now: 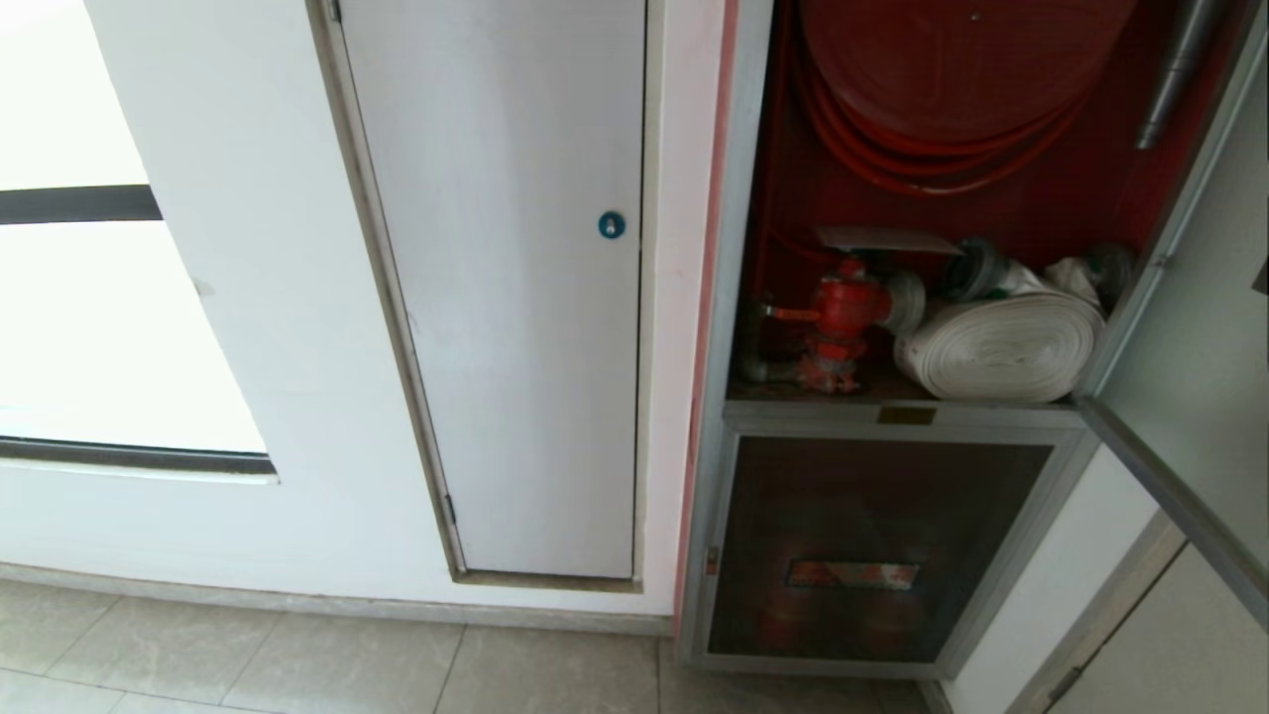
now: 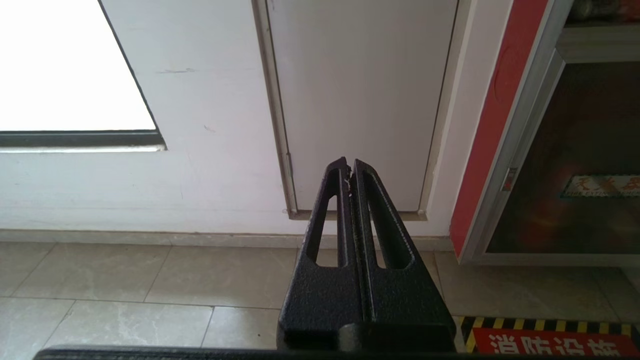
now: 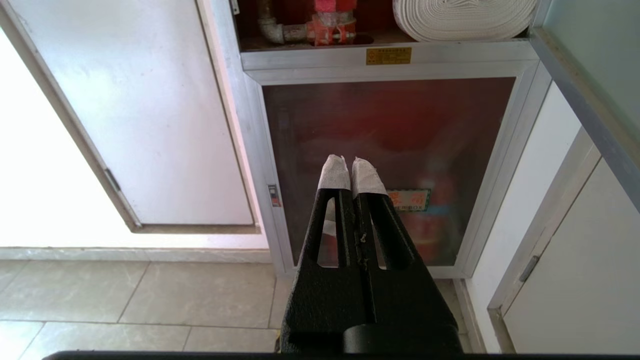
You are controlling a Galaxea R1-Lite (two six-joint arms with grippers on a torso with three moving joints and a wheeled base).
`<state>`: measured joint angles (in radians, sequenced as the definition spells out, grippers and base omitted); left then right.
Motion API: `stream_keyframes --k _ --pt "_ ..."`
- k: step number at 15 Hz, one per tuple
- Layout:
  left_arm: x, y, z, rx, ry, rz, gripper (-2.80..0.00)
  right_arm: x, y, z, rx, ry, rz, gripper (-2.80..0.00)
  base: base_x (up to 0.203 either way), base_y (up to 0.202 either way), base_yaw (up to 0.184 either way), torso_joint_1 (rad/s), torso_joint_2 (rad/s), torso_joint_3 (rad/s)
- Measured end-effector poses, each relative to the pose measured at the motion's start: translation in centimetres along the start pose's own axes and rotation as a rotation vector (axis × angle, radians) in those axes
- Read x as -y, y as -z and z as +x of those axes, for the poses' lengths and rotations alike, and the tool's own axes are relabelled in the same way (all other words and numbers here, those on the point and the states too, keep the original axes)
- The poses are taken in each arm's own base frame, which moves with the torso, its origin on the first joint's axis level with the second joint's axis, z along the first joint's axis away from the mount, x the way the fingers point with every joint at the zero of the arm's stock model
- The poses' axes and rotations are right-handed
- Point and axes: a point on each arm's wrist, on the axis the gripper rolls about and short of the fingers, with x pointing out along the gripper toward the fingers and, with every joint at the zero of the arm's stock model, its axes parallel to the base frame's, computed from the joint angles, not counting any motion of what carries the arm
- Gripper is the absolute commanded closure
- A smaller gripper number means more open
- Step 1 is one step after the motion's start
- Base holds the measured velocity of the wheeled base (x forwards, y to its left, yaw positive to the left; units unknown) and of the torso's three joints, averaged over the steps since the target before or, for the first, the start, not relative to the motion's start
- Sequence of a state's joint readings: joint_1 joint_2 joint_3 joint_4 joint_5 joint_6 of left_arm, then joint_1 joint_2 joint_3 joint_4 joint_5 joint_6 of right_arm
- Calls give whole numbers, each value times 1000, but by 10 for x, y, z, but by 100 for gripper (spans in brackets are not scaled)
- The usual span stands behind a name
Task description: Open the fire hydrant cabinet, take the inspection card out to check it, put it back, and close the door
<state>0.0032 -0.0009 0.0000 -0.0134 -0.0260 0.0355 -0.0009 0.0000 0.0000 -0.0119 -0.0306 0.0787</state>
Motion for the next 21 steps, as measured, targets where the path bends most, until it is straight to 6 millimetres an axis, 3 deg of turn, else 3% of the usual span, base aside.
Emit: stream_keyframes --k 7,15,21 --pt "0 0 0 0 0 0 0 0 -2 -1 0 -2 0 0 0 0 0 0 0 0" --pt "0 0 0 0 1 1 0 -2 -24 -6 41 0 2 0 0 0 0 0 0 0" --pt "0 0 0 0 0 0 0 -3 -65 6 -4 98 -2 0 0 0 0 0 0 0"
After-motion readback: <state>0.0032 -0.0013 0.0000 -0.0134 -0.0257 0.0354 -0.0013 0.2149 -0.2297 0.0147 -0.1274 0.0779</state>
